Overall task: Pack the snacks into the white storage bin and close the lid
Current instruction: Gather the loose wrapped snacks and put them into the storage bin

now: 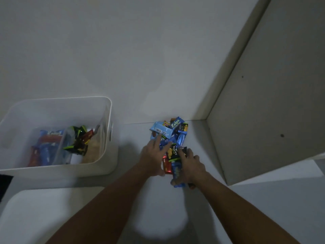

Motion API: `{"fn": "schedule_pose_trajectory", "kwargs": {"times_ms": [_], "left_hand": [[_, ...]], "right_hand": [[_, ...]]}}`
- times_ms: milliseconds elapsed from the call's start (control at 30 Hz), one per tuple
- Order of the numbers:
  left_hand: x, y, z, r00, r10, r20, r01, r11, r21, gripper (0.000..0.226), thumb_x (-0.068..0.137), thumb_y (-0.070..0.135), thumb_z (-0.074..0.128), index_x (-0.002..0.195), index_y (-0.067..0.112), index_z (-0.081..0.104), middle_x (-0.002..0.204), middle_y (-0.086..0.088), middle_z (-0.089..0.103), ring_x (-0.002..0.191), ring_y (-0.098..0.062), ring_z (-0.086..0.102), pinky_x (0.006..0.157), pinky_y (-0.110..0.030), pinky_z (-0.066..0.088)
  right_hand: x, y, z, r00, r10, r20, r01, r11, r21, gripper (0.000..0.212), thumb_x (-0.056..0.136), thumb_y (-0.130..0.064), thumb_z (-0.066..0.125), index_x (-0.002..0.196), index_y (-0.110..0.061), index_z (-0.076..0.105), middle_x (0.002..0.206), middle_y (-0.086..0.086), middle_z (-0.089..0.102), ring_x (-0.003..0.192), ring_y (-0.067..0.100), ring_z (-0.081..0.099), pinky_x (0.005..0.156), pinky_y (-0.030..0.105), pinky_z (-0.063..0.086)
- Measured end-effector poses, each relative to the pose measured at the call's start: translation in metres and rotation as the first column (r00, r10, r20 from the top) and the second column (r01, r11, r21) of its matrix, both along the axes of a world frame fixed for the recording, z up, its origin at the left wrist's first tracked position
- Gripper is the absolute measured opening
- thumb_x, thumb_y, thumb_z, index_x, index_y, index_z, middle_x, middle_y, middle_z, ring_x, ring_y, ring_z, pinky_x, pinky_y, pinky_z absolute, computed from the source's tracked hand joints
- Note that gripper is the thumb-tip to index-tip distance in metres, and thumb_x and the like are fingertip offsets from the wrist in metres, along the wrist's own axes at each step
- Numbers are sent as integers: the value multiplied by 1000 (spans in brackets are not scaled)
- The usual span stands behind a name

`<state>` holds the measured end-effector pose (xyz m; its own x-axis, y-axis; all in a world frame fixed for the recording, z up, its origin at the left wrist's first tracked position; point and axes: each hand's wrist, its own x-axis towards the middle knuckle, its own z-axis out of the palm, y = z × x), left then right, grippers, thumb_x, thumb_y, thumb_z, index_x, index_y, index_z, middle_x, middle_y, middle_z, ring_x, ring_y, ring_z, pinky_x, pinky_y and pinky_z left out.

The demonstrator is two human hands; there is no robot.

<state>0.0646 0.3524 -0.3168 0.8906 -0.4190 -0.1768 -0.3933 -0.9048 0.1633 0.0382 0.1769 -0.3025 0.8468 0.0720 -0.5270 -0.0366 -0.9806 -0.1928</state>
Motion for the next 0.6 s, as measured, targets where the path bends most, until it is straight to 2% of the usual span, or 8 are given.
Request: {"fn": "schedule_pose_trajectory", "kwargs": {"times_ms": [67, 167, 233, 300, 400, 500, 600], "left_hand": [[7, -5, -7, 997, -70, 18, 70, 997, 35, 137, 30, 63, 83, 147, 32, 19, 154, -25, 23, 130, -49, 39, 89, -58, 46], [14, -14, -12, 992, -123, -25, 124, 992, 35, 126, 41, 64, 80, 146, 36, 15, 159, -21, 7, 140, -49, 20, 97, -64, 39], [14, -17, -13, 992, -104, -64, 107, 993, 42, 115, 47, 62, 79, 144, 37, 23, 160, -15, 2, 143, -44, 12, 100, -60, 40], [12, -19, -13, 996, -73, -49, 75, 996, 38, 101, 51, 60, 79, 138, 35, 36, 159, -12, 6, 141, -40, 16, 99, -54, 42], [9, -21, -16, 999, -38, -31, 39, 999, 27, 78, 57, 59, 77, 124, 30, 49, 159, -11, 10, 136, -36, 26, 98, -46, 41], [6, -20, -17, 1000, 1, -29, -1, 1000, -21, 61, 63, 50, 77, 114, 26, 55, 155, -12, 22, 128, -33, 33, 95, -41, 43], [1, -17, -15, 1000, 1, -16, -2, 997, -79, 44, 73, 29, 75, 112, 21, 57, 148, -11, 36, 123, -31, 37, 93, -36, 42]], "right_hand": [[-4, 0, -6, 998, 8, 55, -6, 1000, -29, 129, 50, -52, 85, 148, -31, 4, 150, 11, 15, 127, 36, 33, 92, 49, 47], [-8, -3, -12, 987, -33, 160, 32, 999, 10, 97, 67, -44, 74, 145, -30, 17, 142, 10, 31, 118, 32, 42, 82, 42, 51], [-11, -7, -13, 977, -60, 205, 52, 998, 44, 73, 79, -43, 64, 141, -32, 26, 138, 10, 39, 116, 30, 46, 82, 40, 50], [-12, -13, -14, 975, -79, 208, 68, 996, 61, 63, 84, -43, 60, 139, -31, 31, 135, 10, 40, 115, 30, 48, 82, 39, 50], [-13, -17, -15, 966, -132, 222, 111, 988, 105, 58, 85, -38, 61, 136, -31, 33, 137, 9, 32, 109, 31, 51, 79, 39, 51], [-12, -16, -18, 971, -144, 189, 124, 986, 113, 63, 87, -34, 61, 140, -36, 28, 144, 8, 22, 113, 32, 47, 82, 42, 51], [-11, -14, -15, 983, -136, 124, 124, 987, 105, 67, 84, -24, 62, 141, -36, 29, 140, 10, 31, 114, 34, 48, 86, 43, 51]]}}
